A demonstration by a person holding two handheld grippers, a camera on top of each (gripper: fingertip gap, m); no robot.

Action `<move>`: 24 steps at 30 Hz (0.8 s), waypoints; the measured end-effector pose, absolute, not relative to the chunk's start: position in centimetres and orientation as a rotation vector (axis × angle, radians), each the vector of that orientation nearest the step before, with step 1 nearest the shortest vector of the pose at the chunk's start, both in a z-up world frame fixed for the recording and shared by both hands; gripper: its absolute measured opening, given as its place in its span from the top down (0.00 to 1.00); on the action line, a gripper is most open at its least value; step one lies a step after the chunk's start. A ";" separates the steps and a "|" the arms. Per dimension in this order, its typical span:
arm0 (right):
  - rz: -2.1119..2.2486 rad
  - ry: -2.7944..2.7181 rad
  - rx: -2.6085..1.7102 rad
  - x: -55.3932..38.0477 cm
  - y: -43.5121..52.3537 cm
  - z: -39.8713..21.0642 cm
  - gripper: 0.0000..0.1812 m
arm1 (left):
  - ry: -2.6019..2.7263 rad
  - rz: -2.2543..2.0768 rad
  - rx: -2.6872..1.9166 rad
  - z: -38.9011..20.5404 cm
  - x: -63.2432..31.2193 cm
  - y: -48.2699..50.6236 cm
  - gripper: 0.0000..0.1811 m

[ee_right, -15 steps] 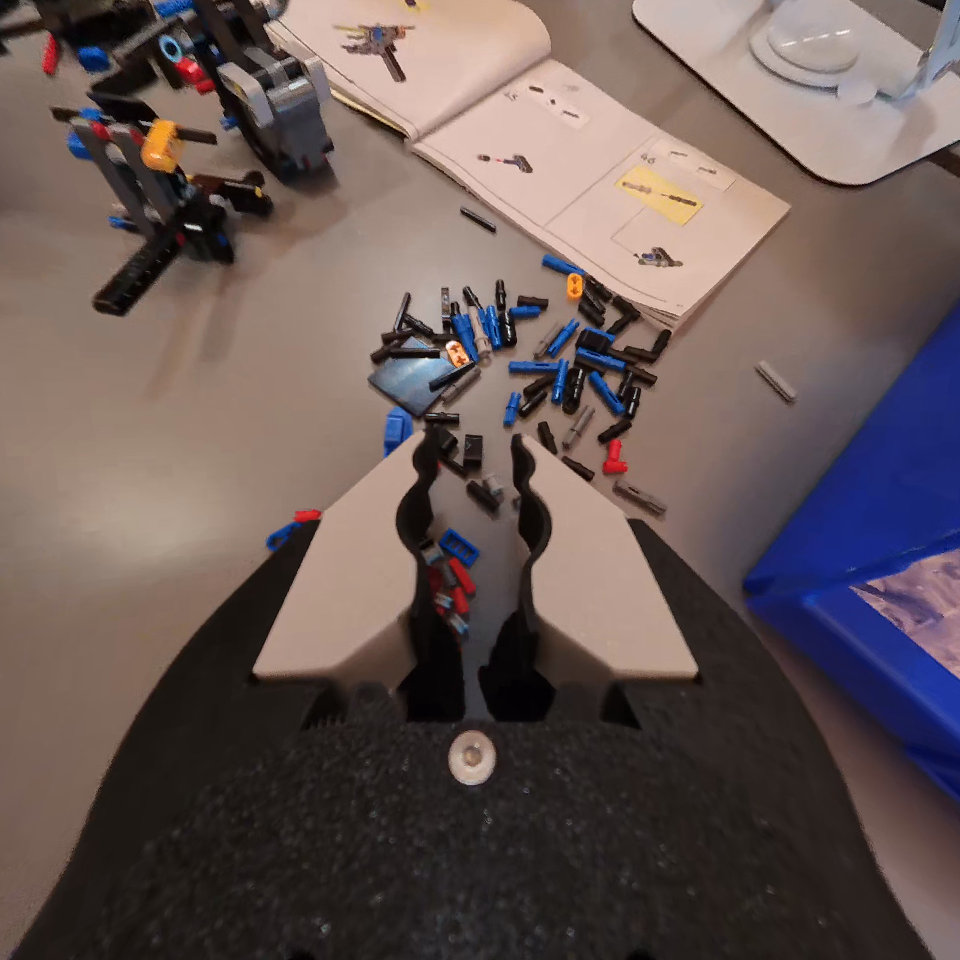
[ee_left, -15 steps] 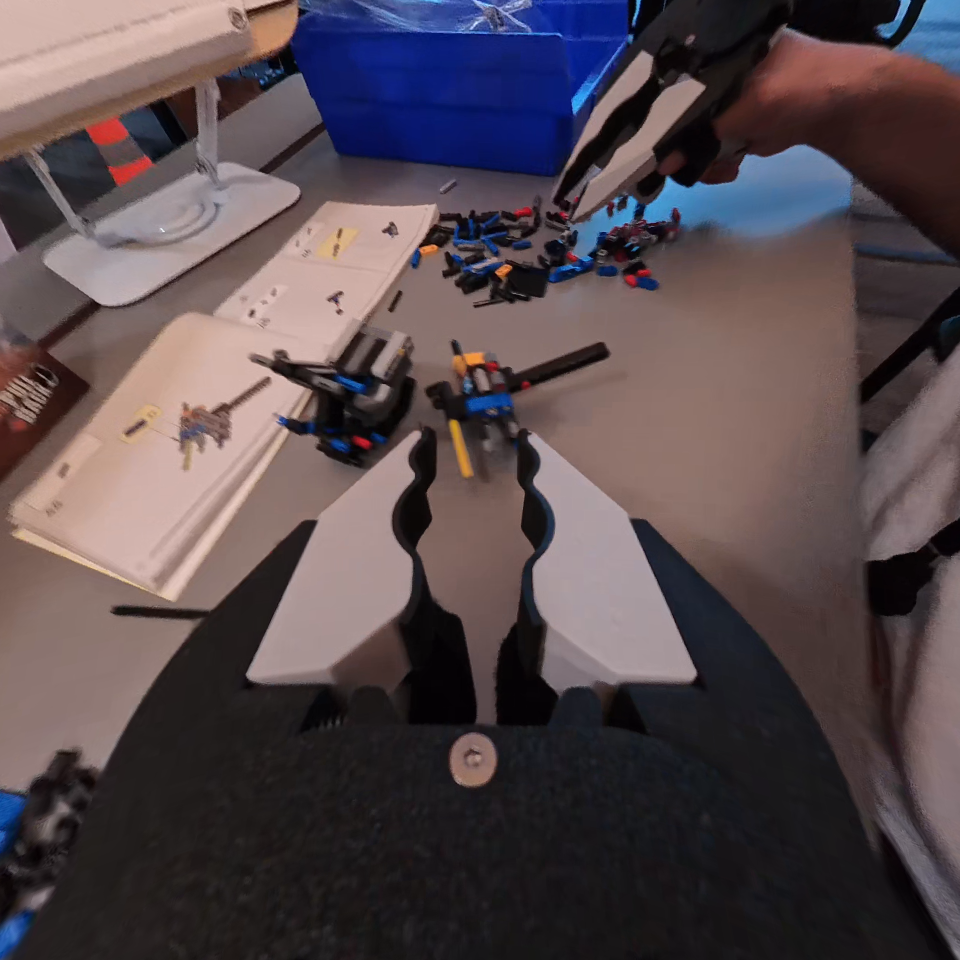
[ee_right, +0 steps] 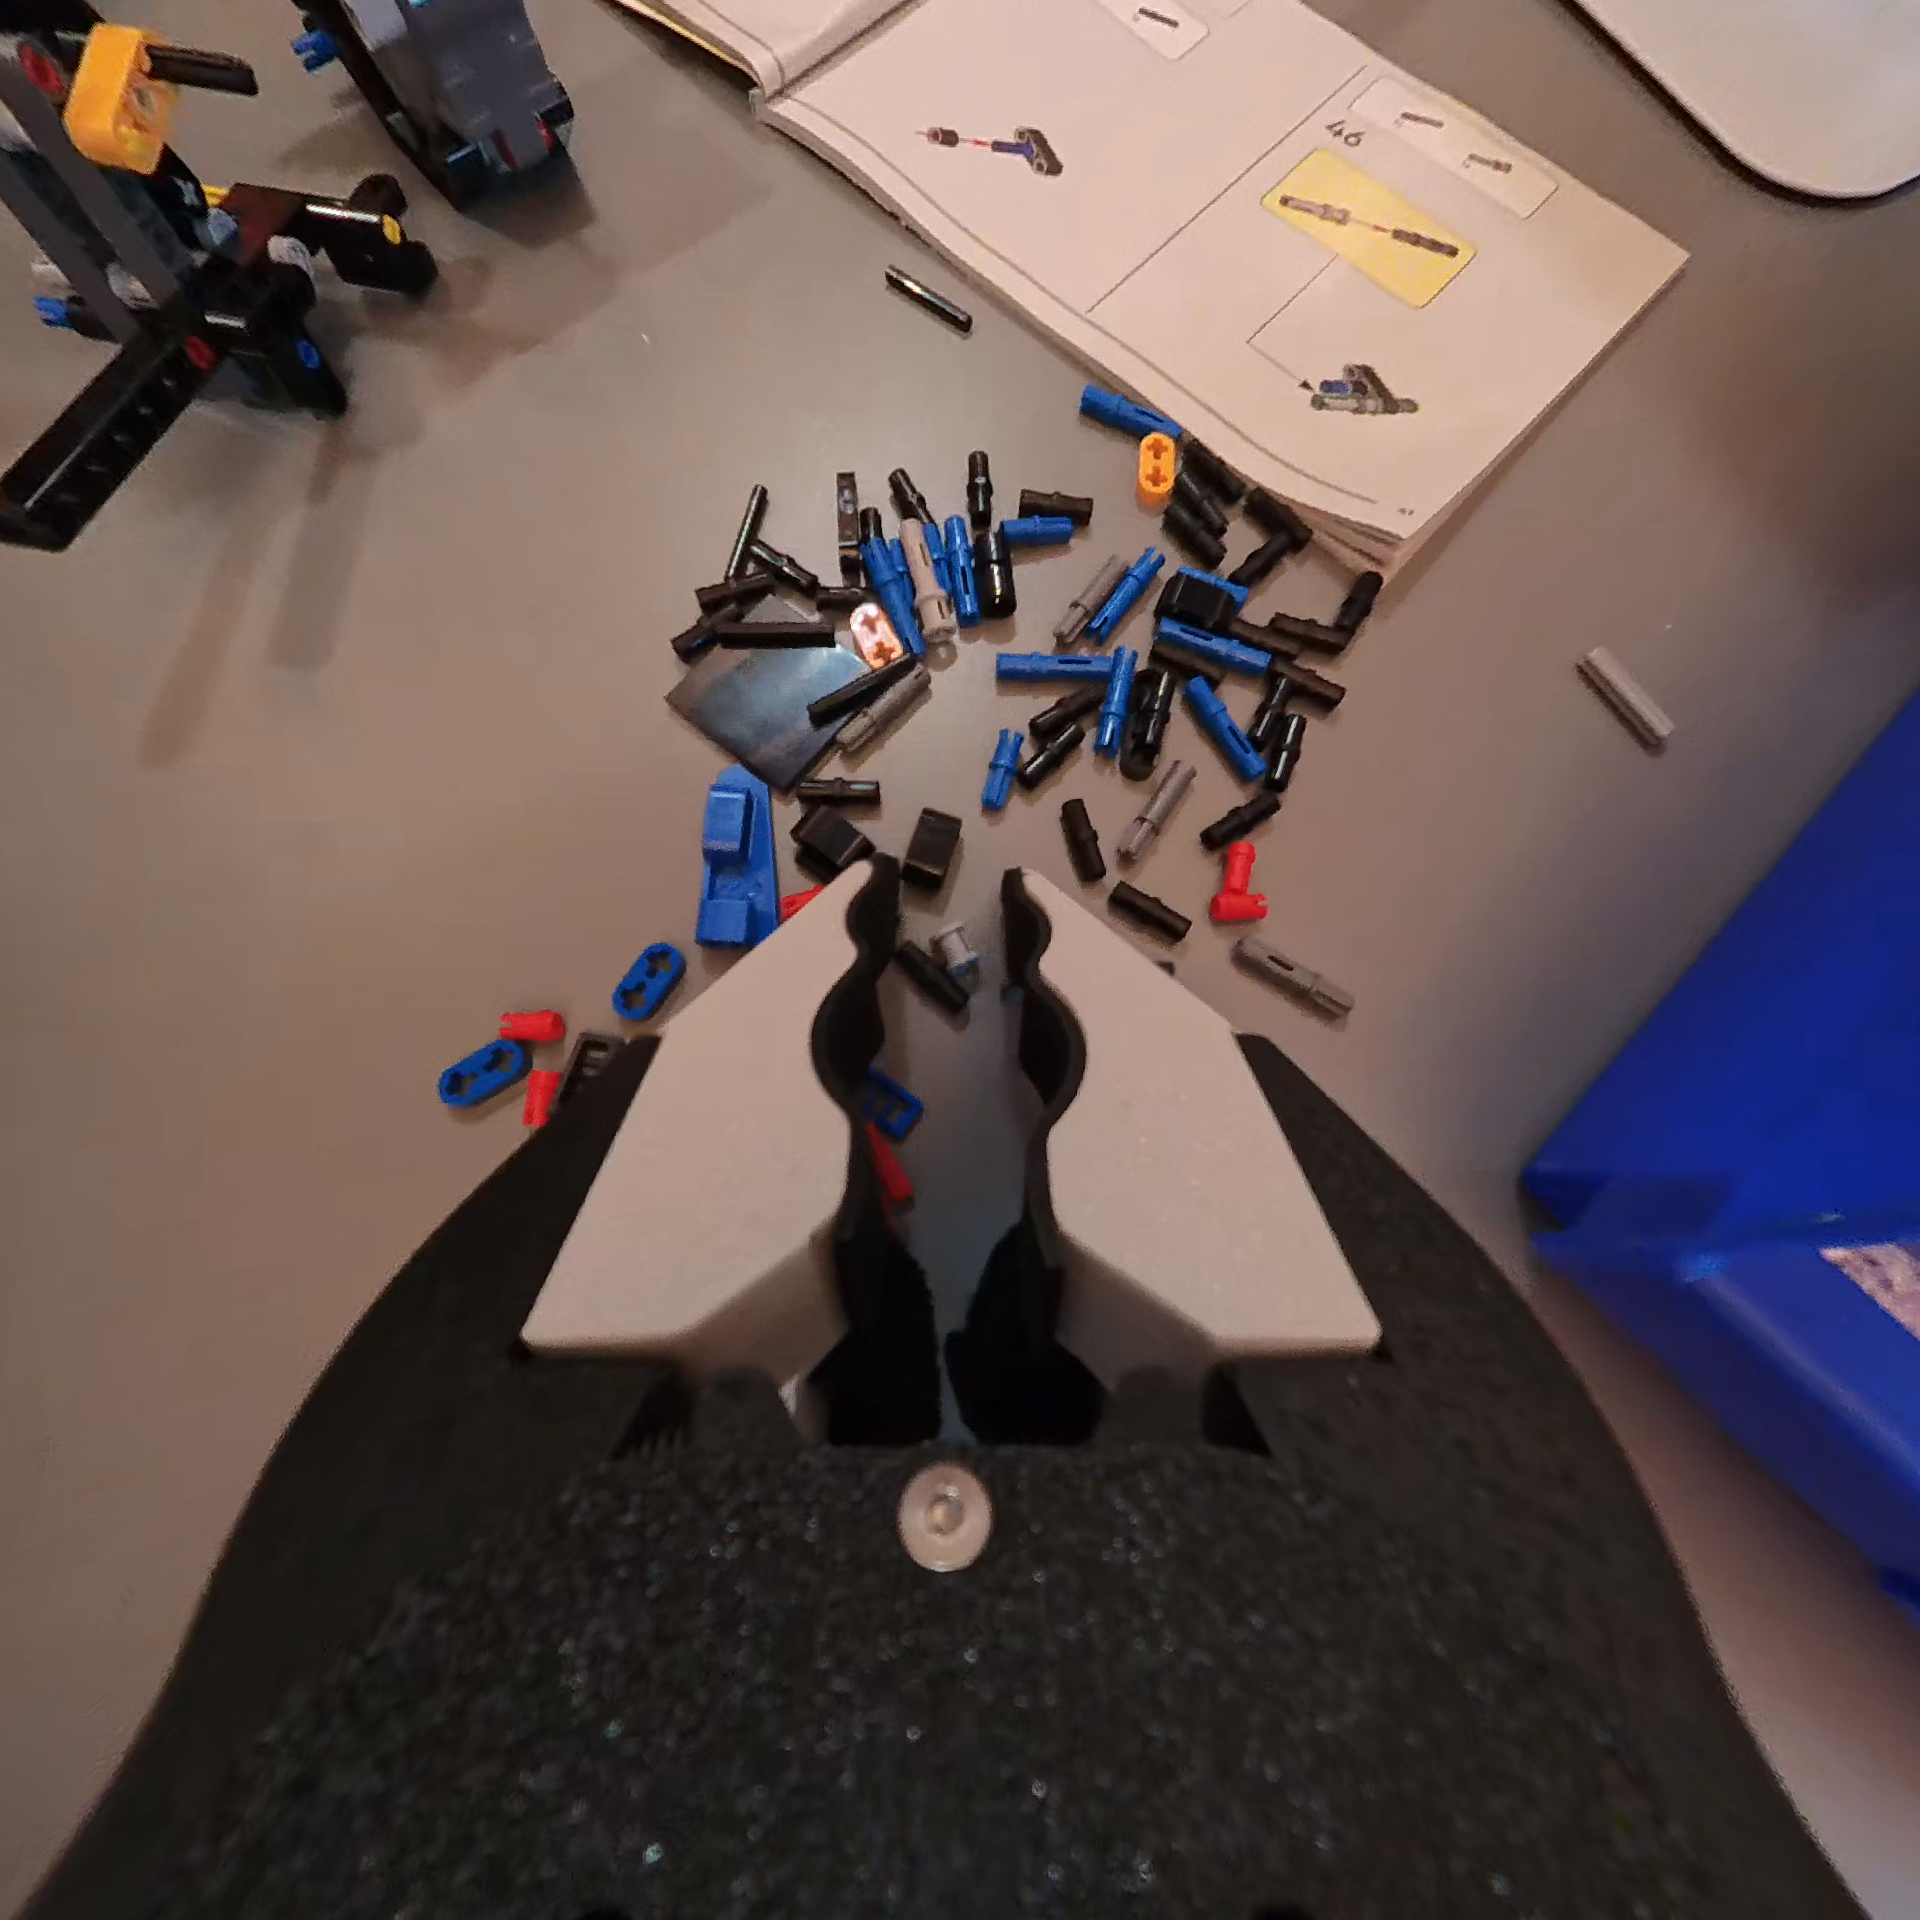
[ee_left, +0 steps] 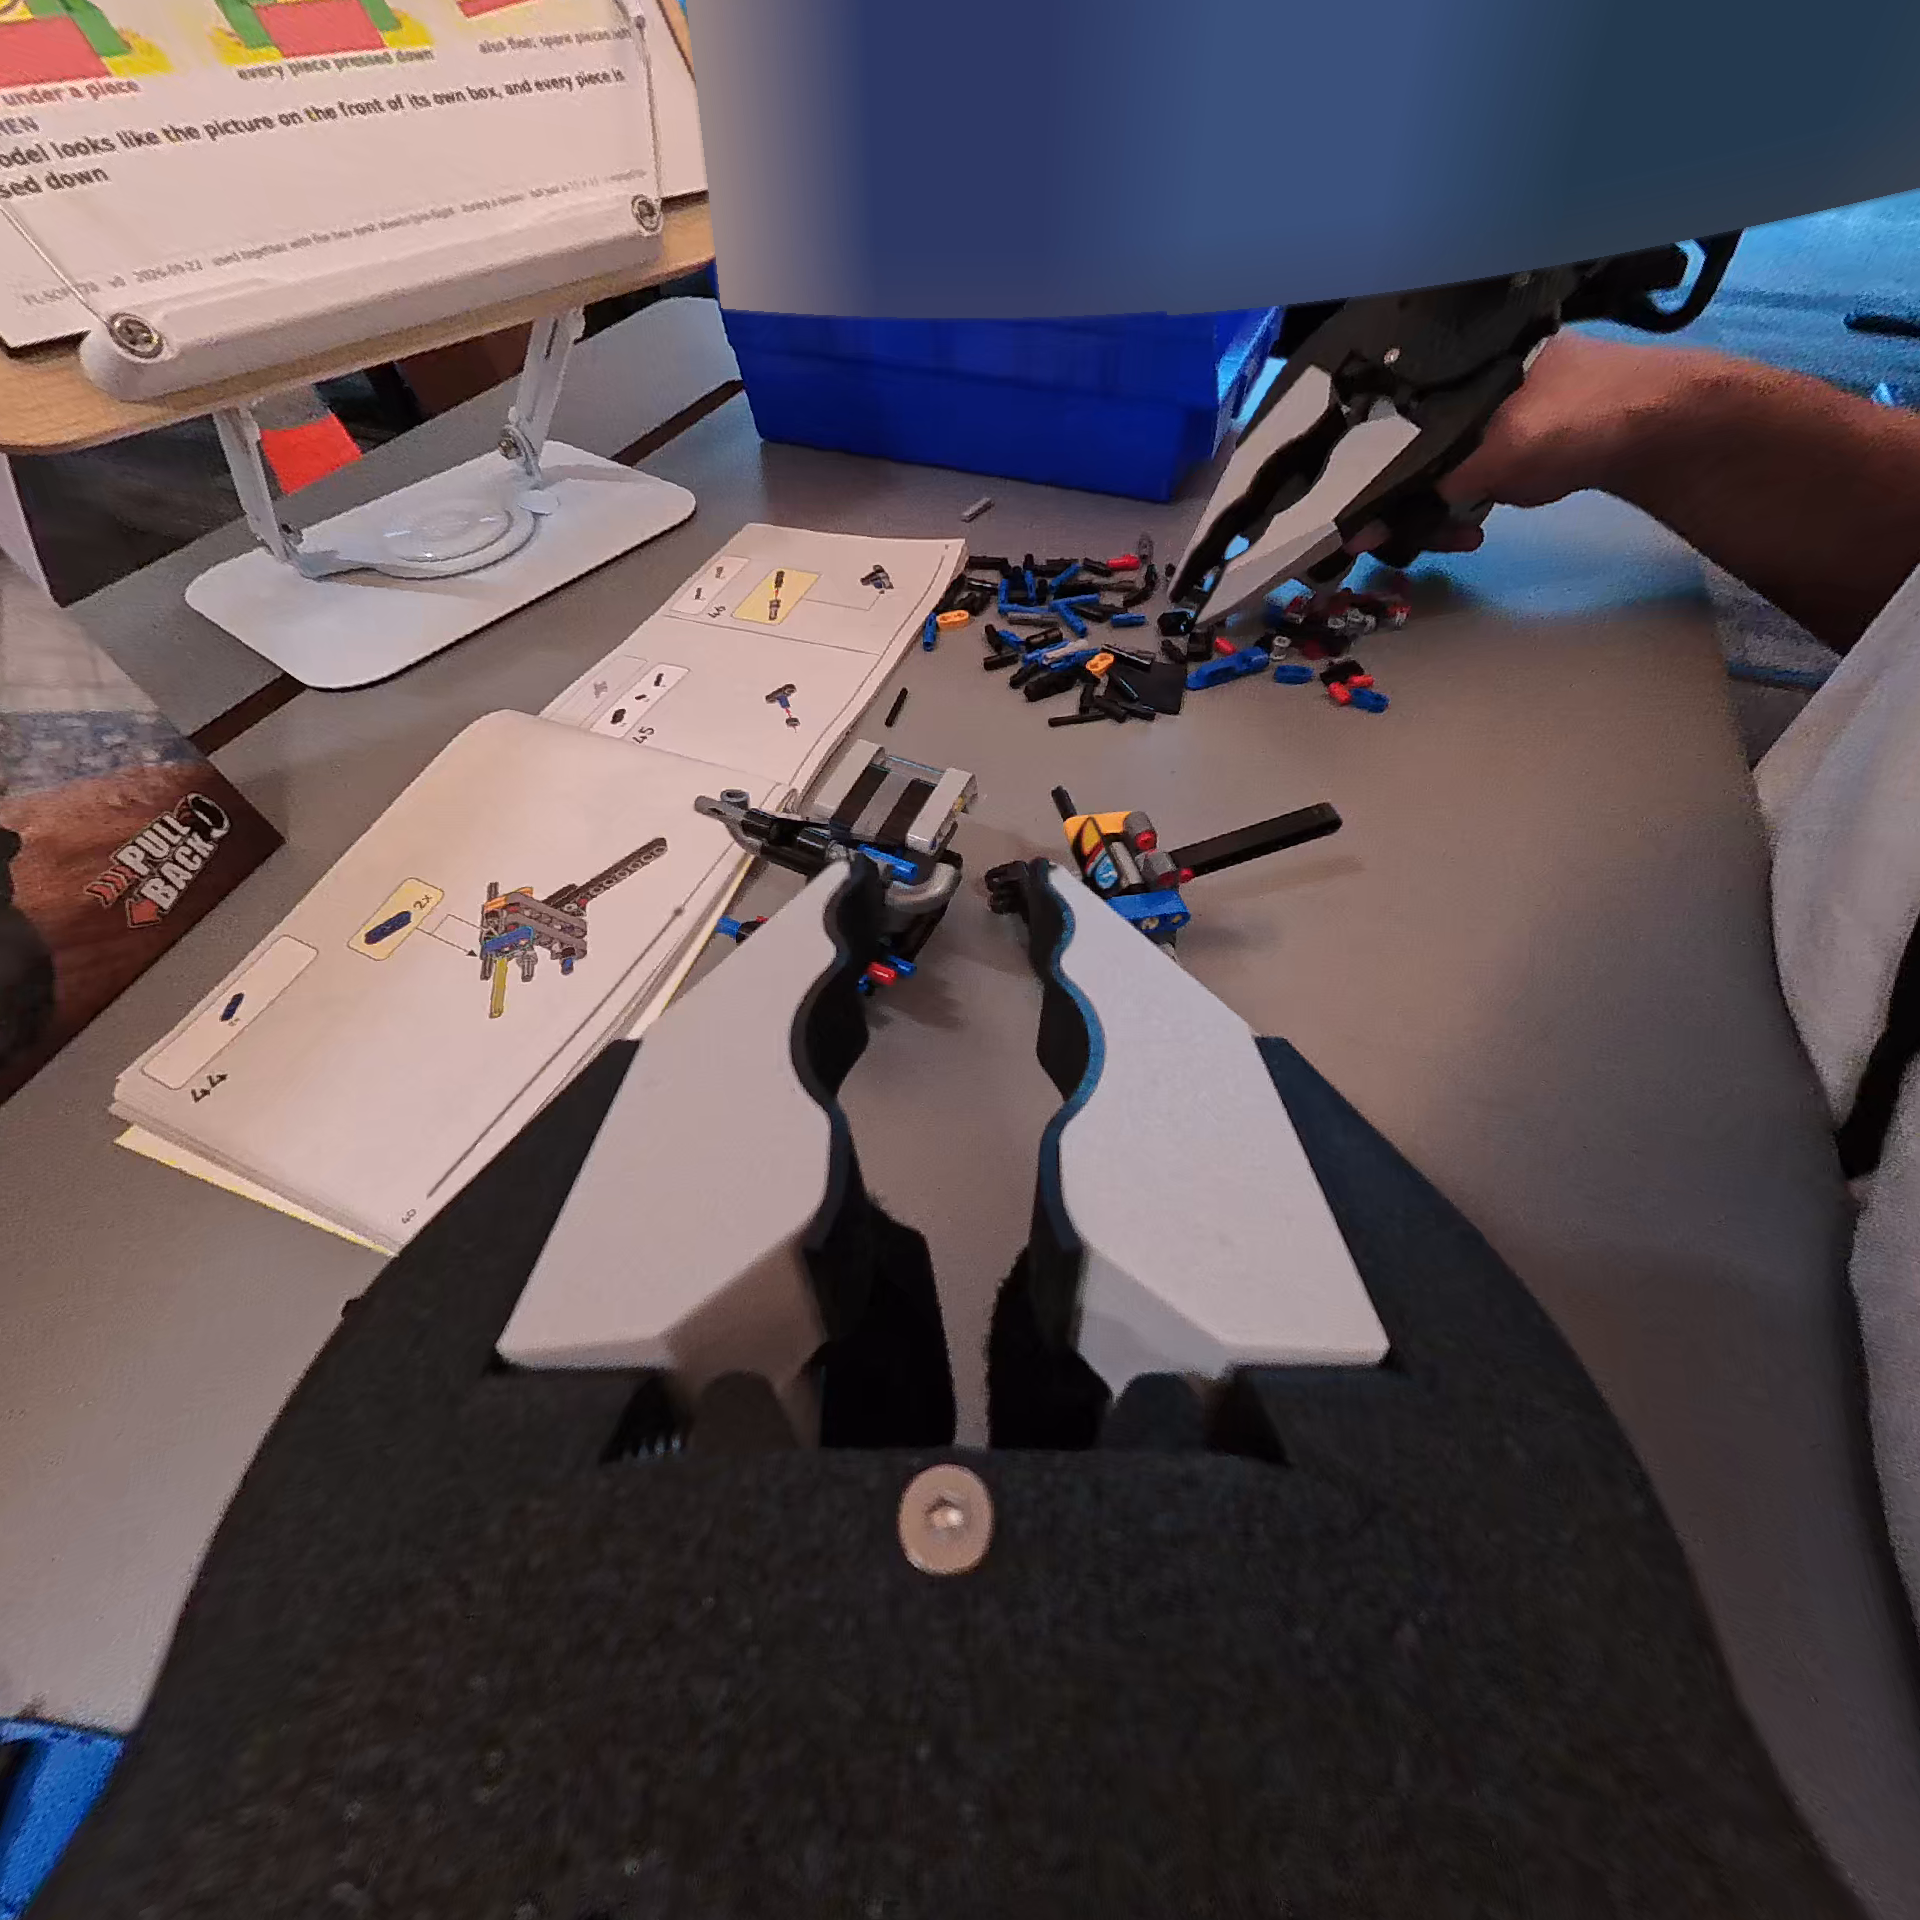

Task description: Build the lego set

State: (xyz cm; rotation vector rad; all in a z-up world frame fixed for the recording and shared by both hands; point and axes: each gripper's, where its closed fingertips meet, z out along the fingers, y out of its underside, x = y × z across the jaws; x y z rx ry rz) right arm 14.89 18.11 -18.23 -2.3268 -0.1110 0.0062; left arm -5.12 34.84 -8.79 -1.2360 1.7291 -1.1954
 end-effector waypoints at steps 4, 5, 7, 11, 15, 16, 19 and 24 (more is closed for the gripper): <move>0.060 -0.089 -2.337 14.7 18.5 -18.2 0.89 | 1.719 -1.253 -1.281 -9.3 -5.1 35.1 0.85; 0.045 -0.092 -2.341 14.8 18.5 -18.3 0.89 | 1.709 -1.258 -1.283 -9.3 -5.2 35.3 0.85; 0.003 -0.096 -2.328 15.1 18.6 -18.0 0.89 | 1.693 -1.246 -1.292 -9.5 -5.3 35.6 0.85; -0.072 -0.023 -2.236 16.1 18.3 -16.6 0.89 | 1.660 -1.238 -1.291 -9.7 -5.4 36.0 0.85; -0.165 0.106 -2.118 17.8 17.2 -15.2 0.89 | 1.660 -1.227 -1.312 -10.3 -5.1 36.1 0.85; -0.190 0.131 -2.088 18.2 16.9 -14.9 0.89 | 1.652 -1.233 -1.317 -10.4 -5.0 36.1 0.85; -0.256 0.189 -2.001 19.3 16.4 -13.9 0.89 | 1.645 -1.248 -1.332 -10.5 -4.8 36.1 0.85; -0.300 0.196 -1.962 20.1 16.2 -13.4 0.90 | 1.667 -1.067 -1.312 -11.0 -4.9 37.3 0.85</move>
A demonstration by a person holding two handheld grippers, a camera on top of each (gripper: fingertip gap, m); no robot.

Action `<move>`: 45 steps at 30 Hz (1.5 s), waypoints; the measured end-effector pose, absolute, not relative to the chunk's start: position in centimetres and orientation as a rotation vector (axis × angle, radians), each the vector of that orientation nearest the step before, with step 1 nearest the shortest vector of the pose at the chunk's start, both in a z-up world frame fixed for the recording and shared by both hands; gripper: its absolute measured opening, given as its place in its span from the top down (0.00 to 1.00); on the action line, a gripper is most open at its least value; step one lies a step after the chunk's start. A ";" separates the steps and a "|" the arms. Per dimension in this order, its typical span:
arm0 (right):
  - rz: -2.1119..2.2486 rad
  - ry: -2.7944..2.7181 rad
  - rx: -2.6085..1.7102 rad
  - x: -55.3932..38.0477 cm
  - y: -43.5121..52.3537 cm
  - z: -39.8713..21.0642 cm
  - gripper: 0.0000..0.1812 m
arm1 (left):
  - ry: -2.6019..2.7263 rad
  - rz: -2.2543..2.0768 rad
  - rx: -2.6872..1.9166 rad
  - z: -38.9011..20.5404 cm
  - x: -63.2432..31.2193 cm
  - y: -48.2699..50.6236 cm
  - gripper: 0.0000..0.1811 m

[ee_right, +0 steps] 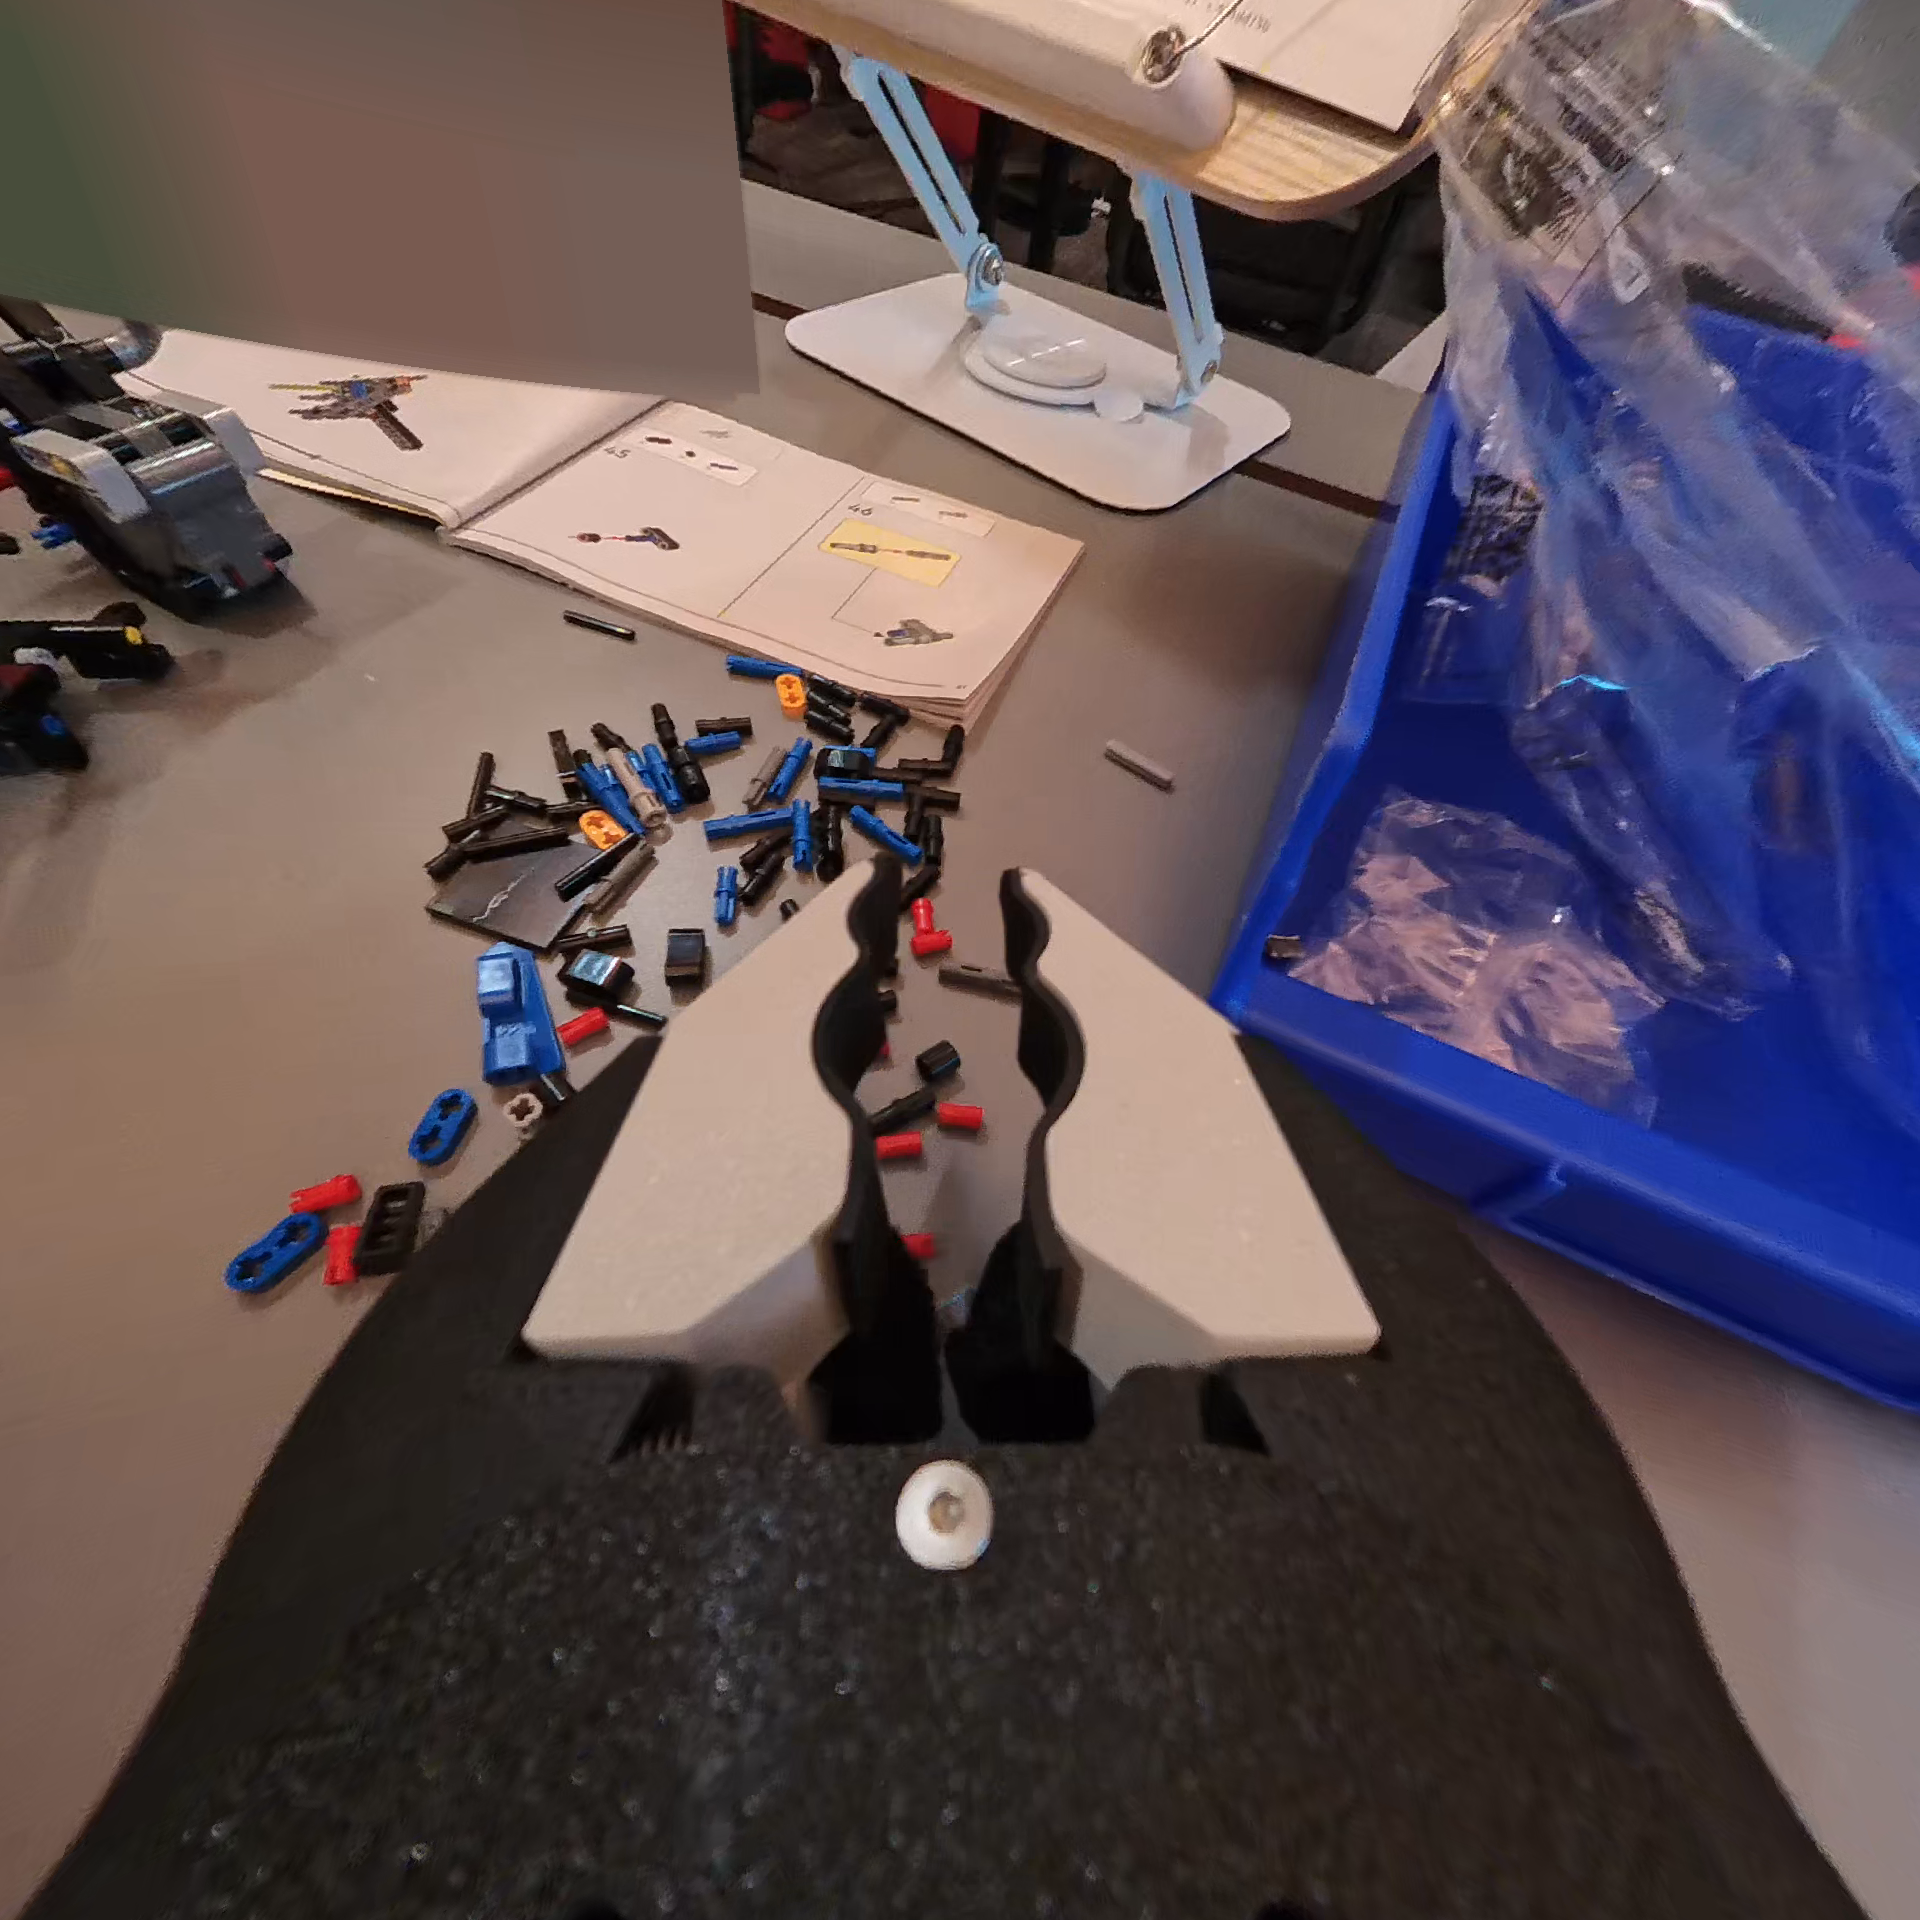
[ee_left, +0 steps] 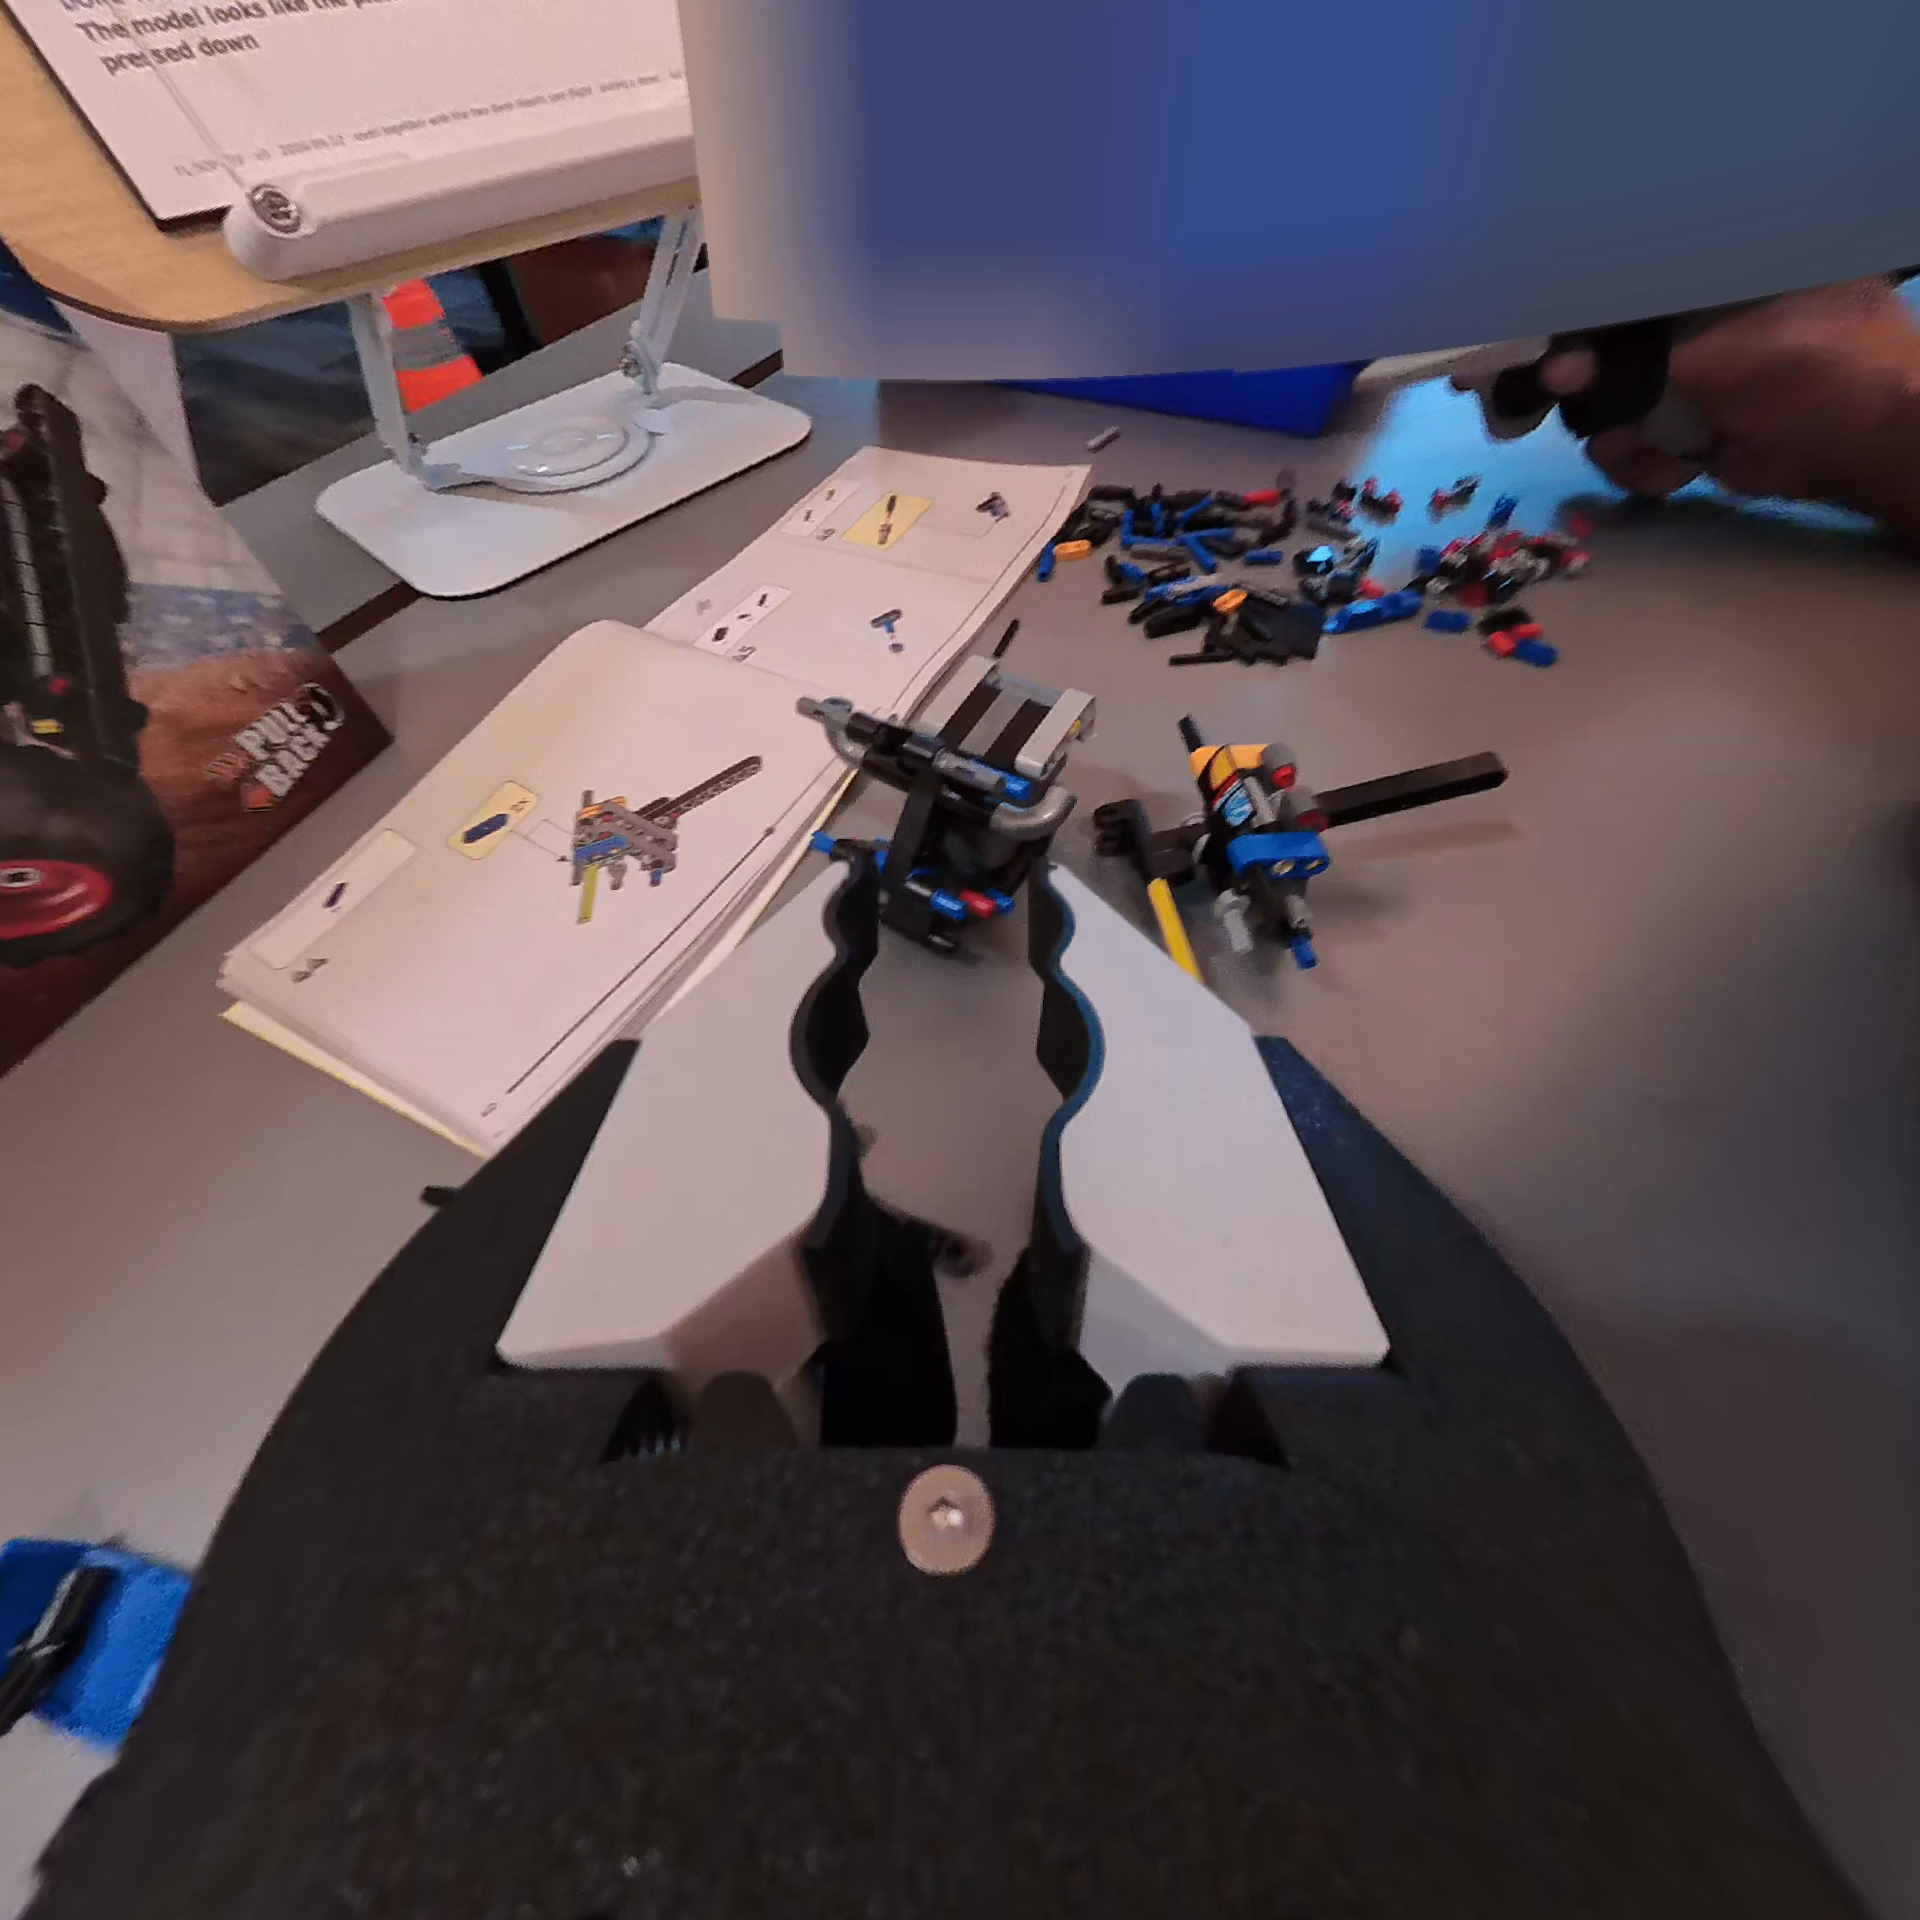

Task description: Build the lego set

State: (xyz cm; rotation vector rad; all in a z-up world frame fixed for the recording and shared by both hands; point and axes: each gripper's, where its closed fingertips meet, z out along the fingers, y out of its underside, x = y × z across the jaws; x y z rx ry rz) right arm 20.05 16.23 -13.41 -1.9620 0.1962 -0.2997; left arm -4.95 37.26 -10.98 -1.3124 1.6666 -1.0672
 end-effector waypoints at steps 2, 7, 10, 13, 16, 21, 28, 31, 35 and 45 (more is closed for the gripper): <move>-0.301 0.197 -1.956 20.1 16.3 -13.3 0.90 | 1.670 -0.975 -1.321 -11.4 -5.1 38.1 0.85; -0.298 0.167 -2.014 20.0 16.8 -14.2 0.90 | 1.675 -0.867 -1.412 -12.9 -5.6 40.2 0.85; -0.326 0.140 -2.046 20.0 17.1 -14.7 0.90 | 1.663 -0.933 -1.485 -13.2 -5.5 40.3 0.85; -0.338 0.106 -2.077 19.7 17.3 -15.1 0.89 | 1.657 -0.945 -1.496 -13.3 -5.5 40.4 0.85; -0.337 0.091 -2.065 19.5 17.3 -15.0 0.90 | 1.659 -0.935 -1.488 -13.2 -5.5 40.3 0.85; -0.312 0.102 -2.042 19.5 17.2 -14.6 0.90 | 1.658 -0.940 -1.494 -13.4 -5.5 40.4 0.85; -0.277 0.122 -2.038 19.6 17.2 -14.6 0.90 | 1.657 -0.945 -1.520 -13.8 -5.5 40.8 0.85; -0.263 0.129 -2.037 19.6 17.2 -14.5 0.90 | 1.658 -0.937 -1.523 -14.0 -5.5 40.9 0.85; -0.256 0.131 -2.038 19.6 17.2 -14.5 0.90 | 1.658 -0.931 -1.525 -14.1 -5.5 41.0 0.85; -0.261 0.121 -2.052 19.5 17.3 -14.8 0.90 | 1.662 -0.919 -1.518 -14.0 -5.6 41.0 0.85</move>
